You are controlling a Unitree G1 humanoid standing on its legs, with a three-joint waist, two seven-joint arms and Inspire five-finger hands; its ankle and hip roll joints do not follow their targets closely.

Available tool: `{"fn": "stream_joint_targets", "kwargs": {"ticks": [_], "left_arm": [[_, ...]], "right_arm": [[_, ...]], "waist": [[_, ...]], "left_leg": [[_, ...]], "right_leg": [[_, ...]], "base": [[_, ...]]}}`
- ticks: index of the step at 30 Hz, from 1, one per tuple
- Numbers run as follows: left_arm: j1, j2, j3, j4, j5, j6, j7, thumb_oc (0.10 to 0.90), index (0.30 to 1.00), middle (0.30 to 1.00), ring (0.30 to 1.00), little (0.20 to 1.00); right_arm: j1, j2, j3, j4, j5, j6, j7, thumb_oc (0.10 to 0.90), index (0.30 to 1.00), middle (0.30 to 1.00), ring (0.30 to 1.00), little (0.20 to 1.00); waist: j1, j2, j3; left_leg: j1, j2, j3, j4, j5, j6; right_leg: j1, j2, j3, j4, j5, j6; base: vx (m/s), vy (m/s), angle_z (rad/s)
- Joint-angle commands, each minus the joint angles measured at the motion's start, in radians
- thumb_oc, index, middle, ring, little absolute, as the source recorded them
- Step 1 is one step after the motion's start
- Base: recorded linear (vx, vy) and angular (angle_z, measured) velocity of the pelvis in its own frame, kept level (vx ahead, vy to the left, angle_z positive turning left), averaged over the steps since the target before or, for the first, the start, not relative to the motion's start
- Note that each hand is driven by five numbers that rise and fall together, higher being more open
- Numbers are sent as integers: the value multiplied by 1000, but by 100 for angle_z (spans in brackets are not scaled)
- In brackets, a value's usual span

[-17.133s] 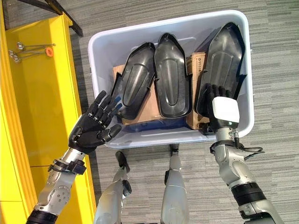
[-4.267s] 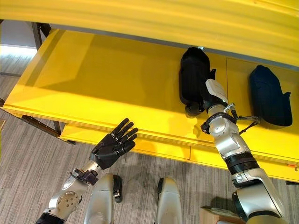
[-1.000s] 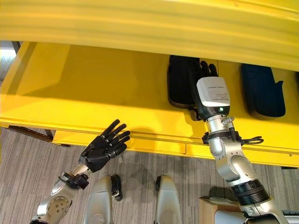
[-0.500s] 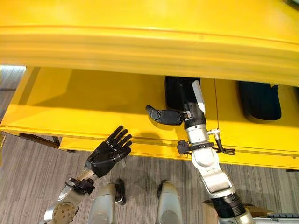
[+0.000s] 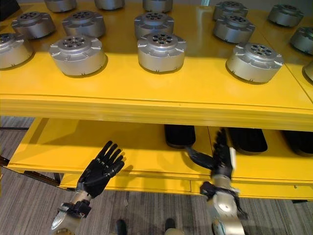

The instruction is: Move parts from the plastic box to the shelf.

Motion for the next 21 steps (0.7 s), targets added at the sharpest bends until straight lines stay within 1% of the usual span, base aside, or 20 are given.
{"fn": "stream_joint_targets", "kwargs": {"ticks": [1,4,5,6,8,10,13,15,19,21], "left_arm": [[-66,-2,67,-61,-37,-66,-118,900,1000,1000,1000,1000],[-63,-4,61,-62,-27,-73,-125,900,1000,1000,1000,1000],[-61,-6,53,-61,-36,-81,-118,900,1000,1000,1000,1000],[-67,-5,45,-54,-43,-93,-104,900,1000,1000,1000,1000],[-77,-7,39,-43,-34,-105,-95,900,1000,1000,1000,1000],[-85,-5,38,-36,-22,-115,-93,900,1000,1000,1000,1000],[-104,8,45,-24,-30,-117,-55,900,1000,1000,1000,1000],[-122,16,48,-13,-19,-109,-48,900,1000,1000,1000,1000],[-130,22,42,-26,-15,-99,-56,900,1000,1000,1000,1000],[-141,29,33,-28,-10,-79,-72,900,1000,1000,1000,1000]], "right_arm": [[-60,-19,-87,-83,27,-73,-106,900,1000,1000,1000,1000],[-53,-13,-110,-77,26,-76,-142,900,1000,1000,1000,1000],[-50,-8,-128,-65,19,-74,-182,900,1000,1000,1000,1000],[-52,-3,-156,-34,27,-65,-253,900,1000,1000,1000,1000],[-57,11,-183,23,63,-60,-319,900,1000,1000,1000,1000],[-66,36,-208,104,90,-64,-348,900,1000,1000,1000,1000],[-89,35,-237,179,70,-73,-389,900,1000,1000,1000,1000],[-101,27,-251,202,57,-72,-411,900,1000,1000,1000,1000],[-102,27,-264,227,115,-61,-419,900,1000,1000,1000,1000],[-98,24,-269,250,123,-75,-414,900,1000,1000,1000,1000]], "waist": [[-31,-13,-46],[-35,-17,-52],[-38,-20,-56],[-41,-26,-62],[-41,-33,-67],[-39,-39,-69],[-32,-44,-70],[-32,-47,-71],[-36,-52,-71],[-40,-54,-65]], "left_leg": [[64,40,46,-6,-56,-10],[66,38,52,-6,-62,-8],[68,36,57,-6,-68,-7],[70,31,62,-6,-75,-5],[74,24,68,-6,-82,-2],[80,14,73,-6,-91,5],[86,1,78,-6,-100,15],[89,-7,79,-6,-106,22],[101,-27,81,-6,-120,40],[117,-44,85,-6,-126,57]], "right_leg": [[-12,-10,-16,1,33,45],[-8,-13,-14,-12,43,51],[-4,-16,-13,-23,51,58],[1,-21,-13,-41,65,67],[5,-24,-12,-57,78,74],[5,-26,-7,-63,86,81],[5,-30,-2,-67,94,91],[4,-30,4,-67,99,96],[2,-31,18,-59,102,103],[-6,-35,29,-45,115,113]], "base": [[-19,76,4],[-12,63,-6],[-24,110,-9],[-24,121,-15],[-19,93,-9],[-23,78,0],[-23,83,-1],[-8,77,0],[-17,131,-1],[3,210,-25]]}}
